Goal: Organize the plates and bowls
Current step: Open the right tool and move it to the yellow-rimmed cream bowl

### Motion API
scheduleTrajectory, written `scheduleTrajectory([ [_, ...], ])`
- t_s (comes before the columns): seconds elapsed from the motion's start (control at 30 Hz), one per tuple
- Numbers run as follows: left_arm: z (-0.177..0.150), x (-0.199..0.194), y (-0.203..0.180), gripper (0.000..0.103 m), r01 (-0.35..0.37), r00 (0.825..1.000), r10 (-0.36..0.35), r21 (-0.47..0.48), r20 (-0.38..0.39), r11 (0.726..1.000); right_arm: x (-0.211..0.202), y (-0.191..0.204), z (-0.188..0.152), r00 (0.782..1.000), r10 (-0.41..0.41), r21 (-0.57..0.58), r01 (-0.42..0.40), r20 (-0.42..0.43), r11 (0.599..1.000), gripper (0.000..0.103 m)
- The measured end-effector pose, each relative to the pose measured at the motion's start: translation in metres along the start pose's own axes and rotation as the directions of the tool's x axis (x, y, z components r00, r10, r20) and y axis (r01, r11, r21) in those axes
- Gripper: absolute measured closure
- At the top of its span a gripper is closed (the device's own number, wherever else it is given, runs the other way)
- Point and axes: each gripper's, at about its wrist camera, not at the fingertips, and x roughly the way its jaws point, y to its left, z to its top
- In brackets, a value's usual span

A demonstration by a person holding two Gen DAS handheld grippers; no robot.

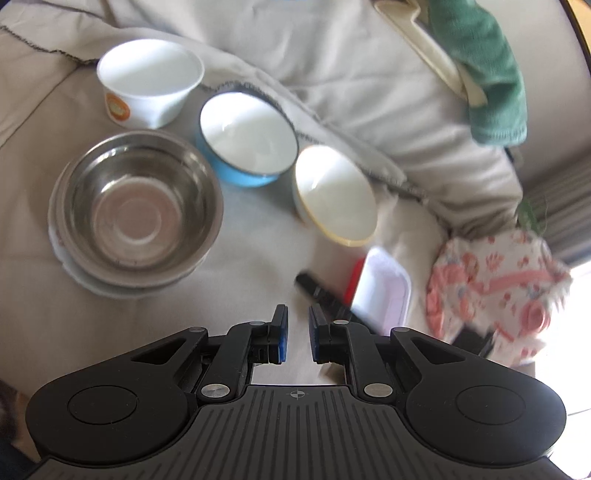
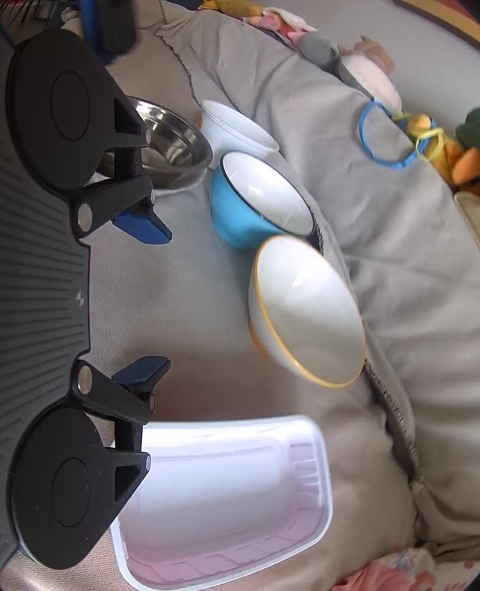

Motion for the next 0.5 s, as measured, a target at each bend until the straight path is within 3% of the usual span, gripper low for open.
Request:
scheduleTrajectory([
  [0.17,-0.004,-0.016,0.01,0.089,-0.016,1.0,0.016,0.004,-0.019,1.0,-0.003,0.002,0.003,0.999,0.023,0.007,-0.023,0.026,1.0,0.035],
  [0.4,-0.009,-0.011,0.013,0.089,0.016,0.998,-0.014,0.029,-0.059,0.999,0.001,0.008,-0.005,0.998,-0.049,-0.035,0.051,0.038,0.998,0.035],
  [0.5,0.0,-0.013,0.02,0.089,0.023,1.0,-0.022,0.02,-0.021,1.0,0.008,0.011,-0.009,0.998,-0.05,-0.054,0.051,0.027,0.997,0.035],
])
